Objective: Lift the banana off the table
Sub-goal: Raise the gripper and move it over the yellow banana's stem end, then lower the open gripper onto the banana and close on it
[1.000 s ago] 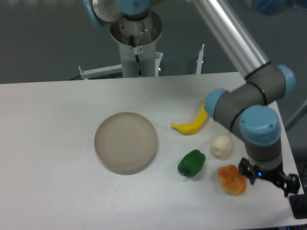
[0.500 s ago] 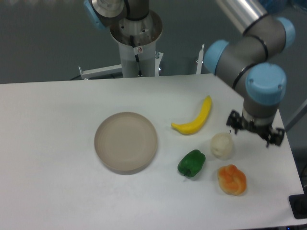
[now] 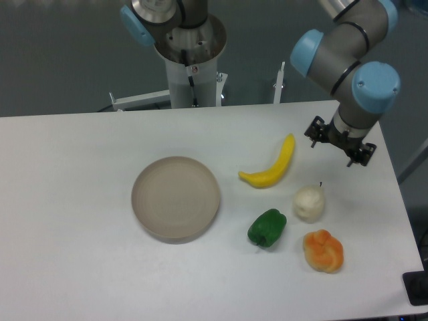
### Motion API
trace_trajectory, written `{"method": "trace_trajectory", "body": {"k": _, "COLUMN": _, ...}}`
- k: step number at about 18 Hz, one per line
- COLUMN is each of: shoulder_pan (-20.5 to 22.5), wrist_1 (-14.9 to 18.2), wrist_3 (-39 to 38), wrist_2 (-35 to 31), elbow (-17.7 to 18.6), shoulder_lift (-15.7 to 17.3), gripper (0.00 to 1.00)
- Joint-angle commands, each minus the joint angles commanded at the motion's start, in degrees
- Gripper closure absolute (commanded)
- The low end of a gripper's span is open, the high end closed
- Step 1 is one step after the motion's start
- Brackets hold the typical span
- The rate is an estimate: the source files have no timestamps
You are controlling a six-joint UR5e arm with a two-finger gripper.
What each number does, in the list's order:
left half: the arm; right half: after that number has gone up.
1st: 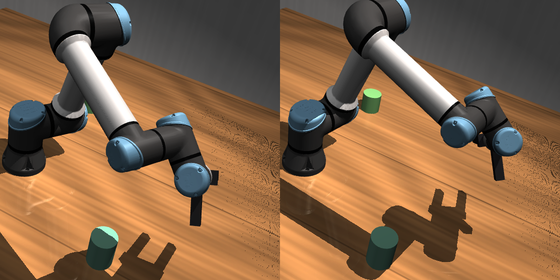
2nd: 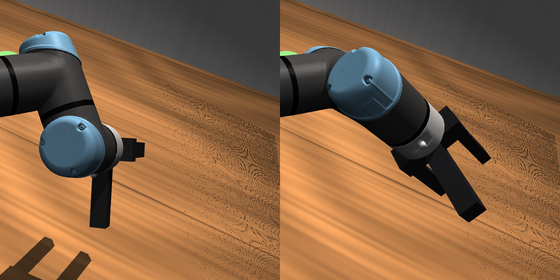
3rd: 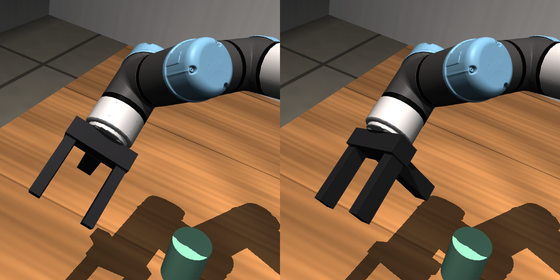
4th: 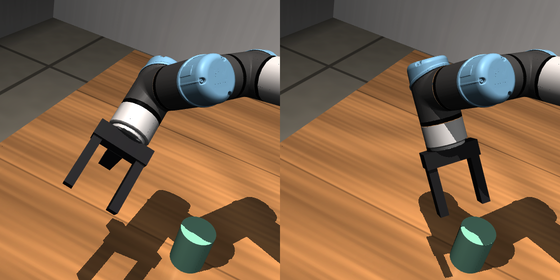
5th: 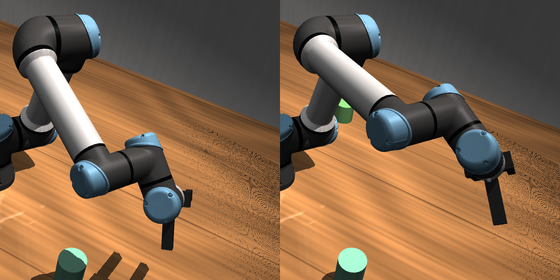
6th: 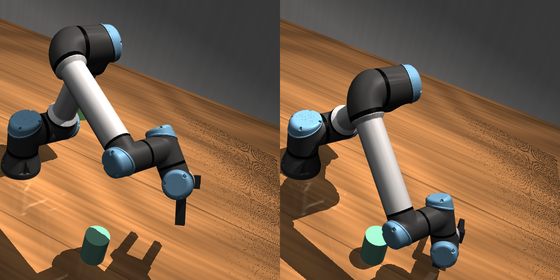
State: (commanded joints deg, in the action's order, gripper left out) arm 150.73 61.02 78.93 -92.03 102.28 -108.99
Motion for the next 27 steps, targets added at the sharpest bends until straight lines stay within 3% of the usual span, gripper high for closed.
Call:
{"method": "trace_trajectory", "body": {"k": 5, "shoulder_pan": 0.6, "wrist_1": -3.1, "wrist_3": -0.3, "wrist_2": 1.7, "elbow": 6.8, "shoulder_lift": 2.7, "gripper": 0.00}}
{"method": "trace_trajectory", "body": {"k": 8, "shoulder_pan": -0.2, "wrist_1": -4.8, "wrist_3": -1.0, "wrist_2": 1.9, "elbow": 9.0, "shoulder_lift": 2.9, "gripper": 0.00}}
{"method": "trace_trajectory", "body": {"k": 11, "shoulder_pan": -0.4, "wrist_1": -9.2, "wrist_3": -1.0, "wrist_2": 2.1, "elbow": 12.2, "shoulder_lift": 3.5, "gripper": 0.00}}
{"method": "trace_trajectory", "body": {"k": 20, "shoulder_pan": -0.9, "wrist_1": -12.1, "wrist_3": -2.8, "wrist_2": 2.7, "elbow": 15.7, "shoulder_lift": 3.6, "gripper": 0.00}}
{"method": "trace_trajectory", "body": {"k": 24, "shoulder_pan": -1.5, "wrist_1": -12.7, "wrist_3": -3.7, "wrist_2": 2.7, "elbow": 14.9, "shoulder_lift": 2.7, "gripper": 0.00}}
{"method": "trace_trajectory", "body": {"k": 27, "shoulder_pan": -1.8, "wrist_1": -15.3, "wrist_3": -3.9, "wrist_2": 2.7, "elbow": 15.2, "shoulder_lift": 1.7, "gripper": 0.00}}
